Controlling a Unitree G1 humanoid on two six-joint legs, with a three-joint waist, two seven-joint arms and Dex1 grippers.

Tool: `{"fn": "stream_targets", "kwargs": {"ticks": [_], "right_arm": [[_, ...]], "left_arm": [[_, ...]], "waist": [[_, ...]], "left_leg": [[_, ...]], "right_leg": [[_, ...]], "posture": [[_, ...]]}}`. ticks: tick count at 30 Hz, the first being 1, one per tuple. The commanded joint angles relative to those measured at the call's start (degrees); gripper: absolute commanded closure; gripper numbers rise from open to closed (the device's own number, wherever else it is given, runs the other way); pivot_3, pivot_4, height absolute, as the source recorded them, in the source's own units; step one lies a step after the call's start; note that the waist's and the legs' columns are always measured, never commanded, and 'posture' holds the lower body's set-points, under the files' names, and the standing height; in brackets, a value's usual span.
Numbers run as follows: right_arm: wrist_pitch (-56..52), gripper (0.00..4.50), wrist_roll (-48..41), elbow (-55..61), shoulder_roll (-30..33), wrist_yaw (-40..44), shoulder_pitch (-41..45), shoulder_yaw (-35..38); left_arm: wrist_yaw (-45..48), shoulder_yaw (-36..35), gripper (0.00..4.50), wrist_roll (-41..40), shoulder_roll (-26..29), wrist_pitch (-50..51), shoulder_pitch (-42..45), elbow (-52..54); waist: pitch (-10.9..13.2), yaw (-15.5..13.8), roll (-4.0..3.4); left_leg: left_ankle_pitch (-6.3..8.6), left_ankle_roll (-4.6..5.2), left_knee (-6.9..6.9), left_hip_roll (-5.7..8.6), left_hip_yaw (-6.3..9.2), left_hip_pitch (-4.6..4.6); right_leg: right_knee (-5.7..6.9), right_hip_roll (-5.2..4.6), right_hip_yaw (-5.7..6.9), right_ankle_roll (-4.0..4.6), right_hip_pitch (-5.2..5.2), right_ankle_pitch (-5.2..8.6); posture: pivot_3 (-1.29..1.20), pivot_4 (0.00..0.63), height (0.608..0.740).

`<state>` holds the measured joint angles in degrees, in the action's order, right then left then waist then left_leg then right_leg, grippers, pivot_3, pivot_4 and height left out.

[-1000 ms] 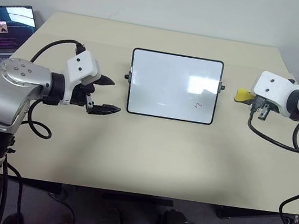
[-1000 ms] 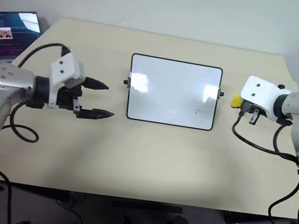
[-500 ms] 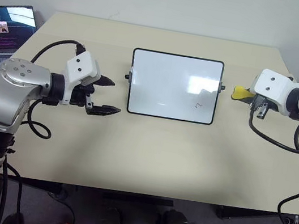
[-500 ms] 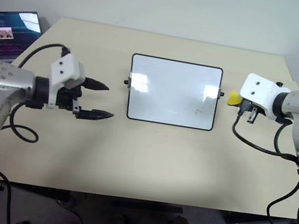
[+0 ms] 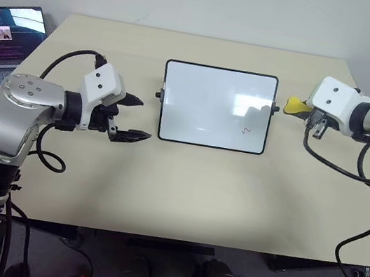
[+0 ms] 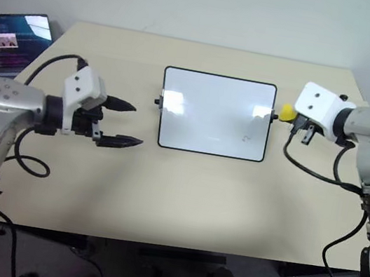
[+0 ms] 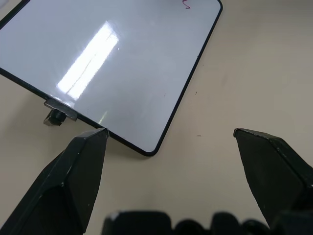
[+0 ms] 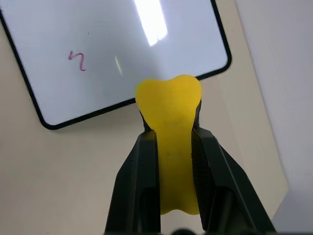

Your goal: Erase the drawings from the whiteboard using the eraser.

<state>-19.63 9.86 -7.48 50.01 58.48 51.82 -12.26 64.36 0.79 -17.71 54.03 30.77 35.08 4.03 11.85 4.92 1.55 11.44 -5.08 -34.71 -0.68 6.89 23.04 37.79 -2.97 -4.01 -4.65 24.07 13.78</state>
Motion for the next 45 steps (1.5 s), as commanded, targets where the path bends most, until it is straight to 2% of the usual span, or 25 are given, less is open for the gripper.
{"fn": "stream_targets", "kwargs": {"ticks": [1,8,23,31,41,45], "right_arm": [[-0.9,3.95,-0.7,4.6,-3.8,-2.7,-0.4,0.8],[-0.8,3.95,6.4,0.6,-14.4,-13.9,-1.3,-4.0],[8.3,3.95,11.0,-18.0,-22.5,-23.9,2.1,-6.9],[9.0,3.96,11.1,-17.8,-24.7,-21.8,-1.7,-8.3],[7.0,3.98,12.2,-13.9,-23.5,-16.4,-9.3,-10.8],[6.6,3.98,12.3,-13.4,-23.8,-17.4,-8.7,-9.8]], "left_arm": [[-0.9,0.1,0.0,0.2,-1.1,-0.7,0.6,1.8],[-3.5,3.7,0.0,-0.3,-7.8,1.2,-0.2,4.2],[-3.8,5.2,0.0,0.4,-8.9,2.4,-0.1,5.2],[-3.9,3.8,0.0,0.3,-7.2,2.9,-0.1,5.4],[-3.8,3.5,0.0,0.3,-6.3,2.6,0.7,4.9],[-3.7,3.6,0.0,0.5,-6.2,2.3,0.9,4.5]], "waist": [[0.0,0.2,0.0],[0.0,-0.1,0.04],[0.0,0.3,0.03],[0.0,0.3,0.07],[-0.2,0.2,0.25],[-0.2,0.2,0.27]], "left_leg": [[0.0,0.0,0.0,0.0,0.0,-0.01],[0.0,0.0,-0.15,0.01,0.01,-0.03],[0.0,0.0,-0.14,0.02,0.02,-0.06],[-0.01,0.0,-0.17,0.01,0.04,-0.42],[-0.01,0.0,-0.17,0.01,0.08,-0.89],[-0.01,0.0,-0.17,0.01,0.05,-0.98]], "right_leg": [[0.02,0.0,-0.01,0.0,0.0,0.0],[0.14,0.0,-0.02,0.07,-0.04,-0.07],[0.17,0.01,-0.02,0.27,-0.04,-0.19],[0.18,0.02,-0.02,0.01,-0.41,-0.05],[0.13,0.02,-0.01,-0.03,-0.88,-0.03],[0.17,0.02,-0.03,0.02,-0.91,-0.04]], "posture": [[0.0,0.15,0.74],[0.0,0.15,0.74],[0.0,0.15,0.74],[0.0,0.15,0.74],[0.0,0.15,0.74],[0.0,0.15,0.74]]}}
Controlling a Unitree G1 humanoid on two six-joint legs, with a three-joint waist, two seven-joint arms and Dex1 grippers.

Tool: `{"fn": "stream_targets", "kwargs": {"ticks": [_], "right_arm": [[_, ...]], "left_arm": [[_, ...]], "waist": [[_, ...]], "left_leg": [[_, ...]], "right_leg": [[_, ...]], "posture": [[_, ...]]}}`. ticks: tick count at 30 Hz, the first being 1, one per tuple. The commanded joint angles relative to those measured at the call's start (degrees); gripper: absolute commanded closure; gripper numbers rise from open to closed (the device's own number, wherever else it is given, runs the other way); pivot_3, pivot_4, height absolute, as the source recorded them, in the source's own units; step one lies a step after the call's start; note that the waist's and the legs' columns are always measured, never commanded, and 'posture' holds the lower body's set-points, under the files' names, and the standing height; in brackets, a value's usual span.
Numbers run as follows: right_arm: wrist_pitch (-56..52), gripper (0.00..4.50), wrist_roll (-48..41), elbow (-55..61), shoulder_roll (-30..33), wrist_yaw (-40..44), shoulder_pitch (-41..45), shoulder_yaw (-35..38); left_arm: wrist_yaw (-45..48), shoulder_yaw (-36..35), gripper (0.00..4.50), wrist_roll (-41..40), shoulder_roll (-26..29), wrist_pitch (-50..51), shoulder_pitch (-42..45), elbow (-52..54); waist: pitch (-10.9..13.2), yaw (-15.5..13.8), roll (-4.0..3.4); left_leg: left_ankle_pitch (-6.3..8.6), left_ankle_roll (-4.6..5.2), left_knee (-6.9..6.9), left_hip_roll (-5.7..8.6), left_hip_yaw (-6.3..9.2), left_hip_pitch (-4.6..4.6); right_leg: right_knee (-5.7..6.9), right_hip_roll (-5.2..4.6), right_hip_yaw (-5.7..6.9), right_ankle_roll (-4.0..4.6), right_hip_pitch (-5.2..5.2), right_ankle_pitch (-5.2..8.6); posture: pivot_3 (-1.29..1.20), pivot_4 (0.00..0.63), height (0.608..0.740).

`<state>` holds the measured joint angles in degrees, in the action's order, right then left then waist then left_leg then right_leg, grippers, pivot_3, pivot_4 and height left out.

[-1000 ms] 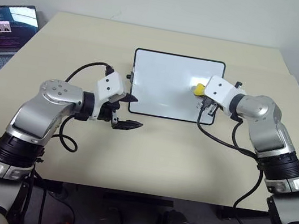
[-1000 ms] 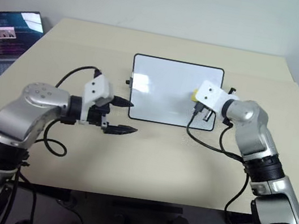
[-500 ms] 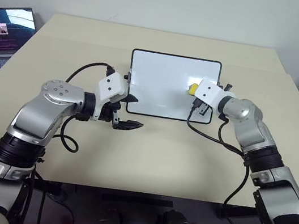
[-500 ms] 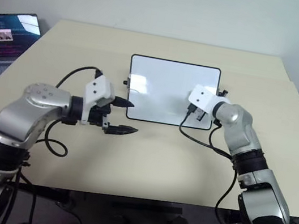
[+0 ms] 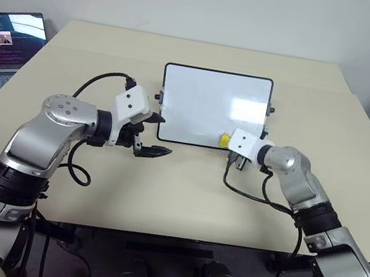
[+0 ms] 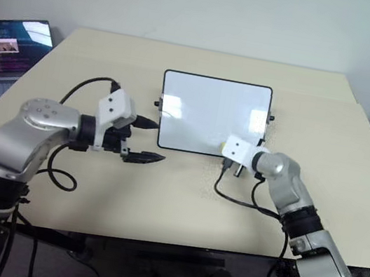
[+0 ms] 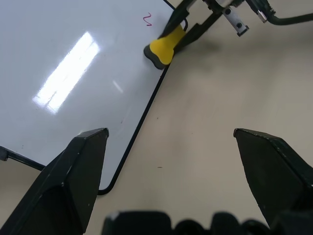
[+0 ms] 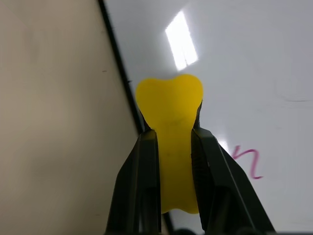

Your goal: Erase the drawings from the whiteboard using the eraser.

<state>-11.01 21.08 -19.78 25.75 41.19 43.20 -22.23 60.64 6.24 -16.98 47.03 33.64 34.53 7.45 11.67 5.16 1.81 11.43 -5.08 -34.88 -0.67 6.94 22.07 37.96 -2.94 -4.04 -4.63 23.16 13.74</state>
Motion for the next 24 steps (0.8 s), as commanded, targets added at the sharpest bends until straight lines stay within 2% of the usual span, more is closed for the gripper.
{"fn": "stream_targets", "kwargs": {"ticks": [1,14,21,24], "right_arm": [[-2.0,3.98,1.1,-1.5,0.4,-0.5,0.5,0.4],[0.0,3.99,4.2,-12.9,3.4,-6.9,12.9,1.2],[-0.7,4.01,3.9,-16.6,1.7,-11.7,14.9,2.1],[-1.9,4.01,3.6,-13.7,0.9,-9.5,12.9,1.0]], "left_arm": [[0.0,-1.8,0.0,-0.2,0.8,-0.7,1.5,1.0],[-0.4,-1.9,0.0,0.0,0.6,-1.0,1.6,0.8],[-0.6,-2.0,0.0,0.1,0.5,-1.2,1.9,0.4],[-0.5,-2.0,0.0,0.1,0.5,-1.1,1.9,0.4]], "waist": [[0.0,-0.1,0.01],[0.0,-0.1,0.0],[0.0,0.0,0.01],[0.0,0.0,0.01]], "left_leg": [[0.0,0.0,0.0,0.0,0.01,-0.01],[-0.03,0.02,-0.04,0.0,-0.02,0.01],[-0.03,0.02,-0.01,0.0,-0.02,0.01],[-0.05,0.04,-0.04,0.0,-0.03,-0.01]], "right_leg": [[0.01,0.0,0.0,0.01,-0.01,0.0],[-0.02,0.0,-0.02,0.21,0.0,0.09],[-0.03,-0.01,-0.03,0.21,0.0,0.08],[-0.03,0.0,-0.05,0.24,0.0,0.1]], "posture": [[0.0,0.15,0.74],[0.0,0.15,0.74],[0.0,0.15,0.74],[0.0,0.15,0.74]]}}
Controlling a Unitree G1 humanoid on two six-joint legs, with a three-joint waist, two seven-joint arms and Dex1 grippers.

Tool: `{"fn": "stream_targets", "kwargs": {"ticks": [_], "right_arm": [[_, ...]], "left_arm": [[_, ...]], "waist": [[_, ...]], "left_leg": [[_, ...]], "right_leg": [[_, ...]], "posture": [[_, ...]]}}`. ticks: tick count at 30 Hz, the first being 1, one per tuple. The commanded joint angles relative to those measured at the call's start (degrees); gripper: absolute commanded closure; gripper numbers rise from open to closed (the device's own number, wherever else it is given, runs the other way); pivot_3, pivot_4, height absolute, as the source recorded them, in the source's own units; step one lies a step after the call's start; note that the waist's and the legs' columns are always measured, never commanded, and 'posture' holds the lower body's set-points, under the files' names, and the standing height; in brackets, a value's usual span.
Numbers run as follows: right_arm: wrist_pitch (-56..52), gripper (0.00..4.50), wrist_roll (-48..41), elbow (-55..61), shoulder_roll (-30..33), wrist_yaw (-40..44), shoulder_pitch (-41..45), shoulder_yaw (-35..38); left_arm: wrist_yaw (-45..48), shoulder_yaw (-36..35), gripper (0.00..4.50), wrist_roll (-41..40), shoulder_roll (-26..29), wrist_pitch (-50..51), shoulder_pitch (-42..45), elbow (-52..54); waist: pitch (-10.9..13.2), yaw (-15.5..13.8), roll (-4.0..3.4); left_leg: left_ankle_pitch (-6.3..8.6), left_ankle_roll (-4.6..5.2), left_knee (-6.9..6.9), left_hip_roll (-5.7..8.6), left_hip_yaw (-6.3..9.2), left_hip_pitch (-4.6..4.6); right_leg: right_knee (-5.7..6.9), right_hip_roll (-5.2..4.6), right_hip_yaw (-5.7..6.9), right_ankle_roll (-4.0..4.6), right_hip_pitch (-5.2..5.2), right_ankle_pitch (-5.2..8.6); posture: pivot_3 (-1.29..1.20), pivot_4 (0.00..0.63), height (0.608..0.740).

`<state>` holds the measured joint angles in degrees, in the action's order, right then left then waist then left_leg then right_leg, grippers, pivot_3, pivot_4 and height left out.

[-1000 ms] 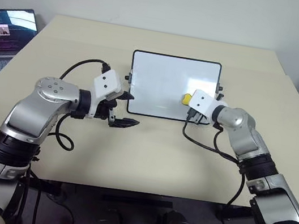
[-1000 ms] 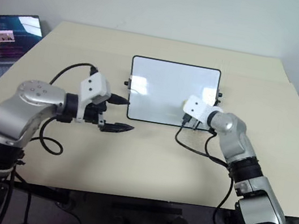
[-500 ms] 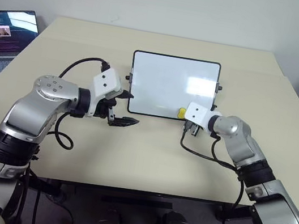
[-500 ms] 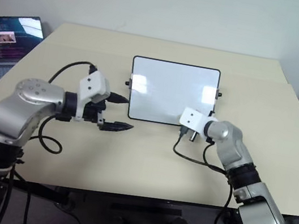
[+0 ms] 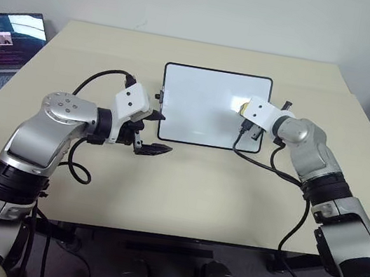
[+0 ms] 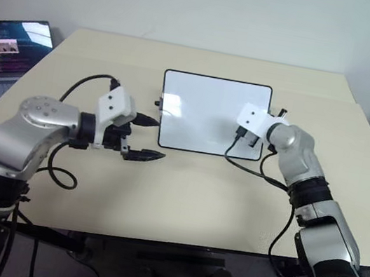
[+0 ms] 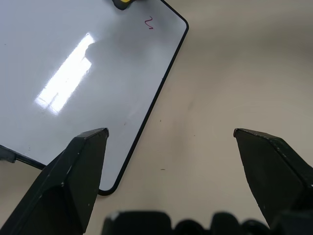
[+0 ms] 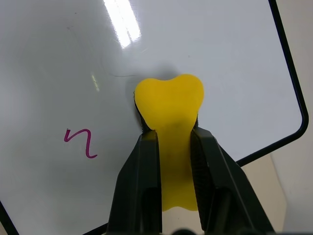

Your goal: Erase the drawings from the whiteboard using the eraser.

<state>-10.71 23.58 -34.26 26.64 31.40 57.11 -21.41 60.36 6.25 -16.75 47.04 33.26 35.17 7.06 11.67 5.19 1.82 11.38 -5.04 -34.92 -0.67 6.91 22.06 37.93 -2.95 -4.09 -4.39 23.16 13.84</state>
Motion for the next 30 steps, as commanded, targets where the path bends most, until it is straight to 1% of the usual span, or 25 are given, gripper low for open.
{"fn": "stream_targets", "kwargs": {"ticks": [1,6,9,12,17,20,30], "right_arm": [[-2.8,4.01,1.1,2.1,0.0,1.6,-2.0,-0.5],[-5.7,4.03,3.0,9.2,2.3,10.3,-7.8,-4.6],[-6.4,4.04,4.5,11.6,4.6,13.7,-10.3,-6.1],[-6.9,4.04,5.2,12.8,5.4,14.9,-11.2,-6.2],[-7.0,4.04,5.8,12.2,5.3,14.3,-10.3,-5.2],[-6.7,4.04,6.4,8.5,4.5,9.7,-6.9,-3.3],[-6.6,4.06,5.9,0.2,4.4,2.6,0.0,-1.0]], "left_arm": [[-0.2,-2.0,0.0,-0.2,0.5,-0.7,1.2,0.9],[-0.1,-2.0,0.0,-0.3,0.6,-0.7,1.3,0.9],[-0.1,-2.1,0.0,-0.3,0.7,-0.7,1.2,1.0],[-0.1,-2.1,0.0,-0.3,0.7,-0.7,1.3,0.9],[-0.1,-2.1,0.0,-0.3,0.7,-0.7,1.2,0.9],[-0.1,-2.0,0.0,-0.3,0.6,-0.8,1.4,0.8],[-0.1,-2.0,0.0,-0.2,0.6,-0.8,1.4,0.9]], "waist": [[0.0,0.0,0.0],[0.0,0.0,0.07],[-0.1,-0.1,0.09],[-0.1,-0.1,0.16],[-0.1,-0.2,0.19],[-0.1,-0.2,0.19],[-0.1,-0.1,0.19]], "left_leg": [[-0.01,0.01,0.0,0.0,0.0,0.0],[0.0,0.02,0.05,0.0,0.0,0.0],[0.0,0.02,0.08,0.0,0.01,0.0],[0.0,0.02,0.06,0.0,0.0,0.0],[-0.01,0.02,0.03,0.0,-0.01,0.0],[-0.01,0.02,0.03,0.0,-0.02,0.01],[-0.18,0.21,-0.02,-0.02,-0.16,0.01]], "right_leg": [[0.0,0.0,0.0,0.01,0.0,0.01],[-0.01,0.0,0.01,-0.02,0.0,-0.01],[-0.03,0.0,0.03,-0.07,0.01,-0.03],[-0.07,0.0,0.02,0.01,-0.02,0.02],[-0.12,0.0,0.01,0.03,-0.02,0.03],[-0.13,0.0,0.01,0.03,-0.02,0.03],[-0.21,-0.03,-0.05,0.03,-0.02,0.02]], "posture": [[0.0,0.15,0.74],[0.0,0.15,0.74],[0.0,0.15,0.74],[0.0,0.15,0.74],[0.0,0.15,0.74],[0.0,0.15,0.74],[0.0,0.15,0.74]]}}
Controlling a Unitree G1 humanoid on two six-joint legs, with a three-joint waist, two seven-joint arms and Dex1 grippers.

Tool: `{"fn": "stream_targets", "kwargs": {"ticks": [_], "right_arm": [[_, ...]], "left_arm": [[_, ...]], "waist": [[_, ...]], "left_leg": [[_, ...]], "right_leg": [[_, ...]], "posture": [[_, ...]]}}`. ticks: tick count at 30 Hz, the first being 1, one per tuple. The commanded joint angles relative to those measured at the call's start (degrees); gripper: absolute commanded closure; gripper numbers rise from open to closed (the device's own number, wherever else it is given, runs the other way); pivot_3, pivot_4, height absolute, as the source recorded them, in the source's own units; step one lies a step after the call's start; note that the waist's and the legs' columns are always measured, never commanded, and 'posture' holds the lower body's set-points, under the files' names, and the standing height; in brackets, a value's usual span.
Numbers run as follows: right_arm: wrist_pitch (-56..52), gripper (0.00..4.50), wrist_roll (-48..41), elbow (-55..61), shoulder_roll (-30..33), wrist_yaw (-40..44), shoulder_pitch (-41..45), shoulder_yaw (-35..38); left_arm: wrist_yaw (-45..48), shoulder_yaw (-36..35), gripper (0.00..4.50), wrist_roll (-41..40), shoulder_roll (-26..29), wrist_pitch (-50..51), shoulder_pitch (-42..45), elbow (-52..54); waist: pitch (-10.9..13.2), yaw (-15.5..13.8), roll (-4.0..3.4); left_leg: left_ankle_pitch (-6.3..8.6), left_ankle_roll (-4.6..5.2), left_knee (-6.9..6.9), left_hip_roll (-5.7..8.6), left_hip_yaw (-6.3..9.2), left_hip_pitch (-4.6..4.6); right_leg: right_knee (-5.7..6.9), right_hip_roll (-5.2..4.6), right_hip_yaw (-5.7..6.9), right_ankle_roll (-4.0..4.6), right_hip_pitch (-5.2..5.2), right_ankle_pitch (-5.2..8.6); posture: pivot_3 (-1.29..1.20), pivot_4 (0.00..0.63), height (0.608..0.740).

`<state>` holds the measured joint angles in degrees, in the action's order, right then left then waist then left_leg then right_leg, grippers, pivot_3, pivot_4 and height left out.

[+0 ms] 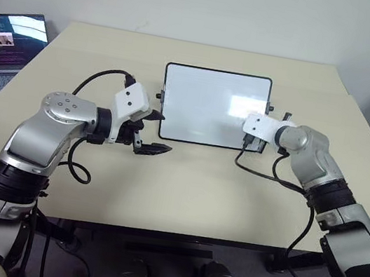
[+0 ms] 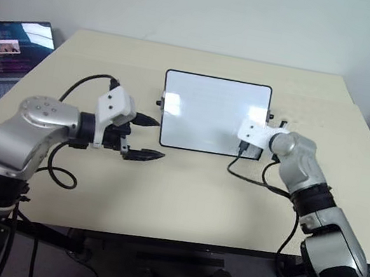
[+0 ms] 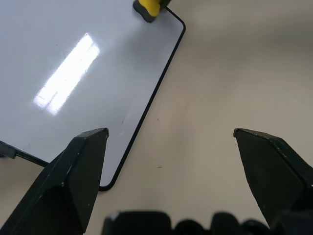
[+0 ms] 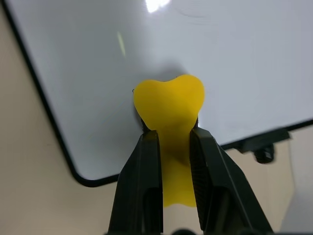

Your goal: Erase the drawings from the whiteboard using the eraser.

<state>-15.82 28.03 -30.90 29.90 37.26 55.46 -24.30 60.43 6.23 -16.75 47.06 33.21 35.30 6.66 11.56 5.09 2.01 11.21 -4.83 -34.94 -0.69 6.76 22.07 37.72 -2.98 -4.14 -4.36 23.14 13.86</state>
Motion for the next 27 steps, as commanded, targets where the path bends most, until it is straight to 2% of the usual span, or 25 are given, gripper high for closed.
{"fn": "stream_targets", "kwargs": {"ticks": [1,5,8,11,14,17,23,27], "right_arm": [[-1.5,4.06,1.4,-3.5,1.1,-3.6,1.9,2.0],[-2.7,4.08,-1.2,0.9,2.2,2.4,-0.2,2.6],[-2.1,4.09,-12.9,15.6,5.7,15.9,-4.7,8.0],[-10.5,4.11,-22.1,25.9,7.2,21.5,-6.0,14.9],[-19.4,4.11,-27.1,28.3,10.1,21.3,-4.2,21.9],[-24.8,4.11,-28.1,25.3,15.3,18.0,-2.8,27.7],[-32.5,4.11,-27.5,19.3,20.5,10.2,-4.5,32.3],[-39.0,4.11,-30.4,21.9,23.1,11.0,-10.9,35.1]], "left_arm": [[-0.2,-2.0,0.0,-0.3,0.6,-0.7,1.3,1.3],[-0.2,-2.0,0.0,-0.2,0.6,-0.8,1.3,1.2],[-0.4,-2.8,0.0,-0.7,0.8,-0.1,1.2,1.4],[0.1,-4.1,0.0,-2.5,0.7,1.0,0.4,2.5],[0.7,-5.4,0.0,-6.3,-0.6,3.1,0.7,4.5],[0.6,-3.5,0.0,-8.8,-3.5,5.0,2.4,5.7],[0.2,2.3,0.0,-9.8,-9.6,7.7,4.5,6.1],[-0.9,7.3,0.0,-7.6,-16.6,6.3,8.0,1.3]], "waist": [[0.0,0.0,0.0],[0.0,0.0,0.0],[0.0,-0.3,-0.02],[0.2,-0.3,-0.32],[0.3,-0.3,-0.38],[0.3,-0.9,-0.4],[0.3,-1.8,-0.4],[0.3,-2.1,-0.43]], "left_leg": [[0.0,0.0,0.0,0.0,-0.01,0.0],[0.0,0.0,0.02,-0.01,-0.03,0.02],[0.01,-0.01,0.08,0.0,0.0,0.17],[0.08,-0.08,0.09,0.08,0.21,0.75],[0.13,-0.12,0.14,0.09,0.26,1.03],[0.2,-0.21,0.25,0.09,0.29,1.12],[0.22,-0.24,0.29,0.09,0.23,1.27],[0.22,-0.24,0.29,0.1,0.17,1.31]], "right_leg": [[0.0,0.0,-0.01,0.0,0.0,0.0],[0.0,0.0,-0.02,0.0,0.01,0.0],[-0.02,0.0,-0.01,-0.01,0.07,-0.01],[-0.03,0.01,0.06,-0.42,0.46,-0.23],[0.0,0.01,0.1,-0.4,0.79,-0.22],[-0.07,-0.01,0.18,-0.2,0.86,-0.26],[-0.66,-0.04,0.2,-0.28,0.78,-0.25],[-0.67,-0.05,0.15,-0.25,0.82,-0.3]], "posture": [[0.0,0.15,0.74],[0.0,0.15,0.74],[0.0,0.15,0.74],[0.0,0.15,0.74],[0.0,0.15,0.74],[0.0,0.15,0.74],[0.0,0.15,0.74],[0.0,0.15,0.74]]}}
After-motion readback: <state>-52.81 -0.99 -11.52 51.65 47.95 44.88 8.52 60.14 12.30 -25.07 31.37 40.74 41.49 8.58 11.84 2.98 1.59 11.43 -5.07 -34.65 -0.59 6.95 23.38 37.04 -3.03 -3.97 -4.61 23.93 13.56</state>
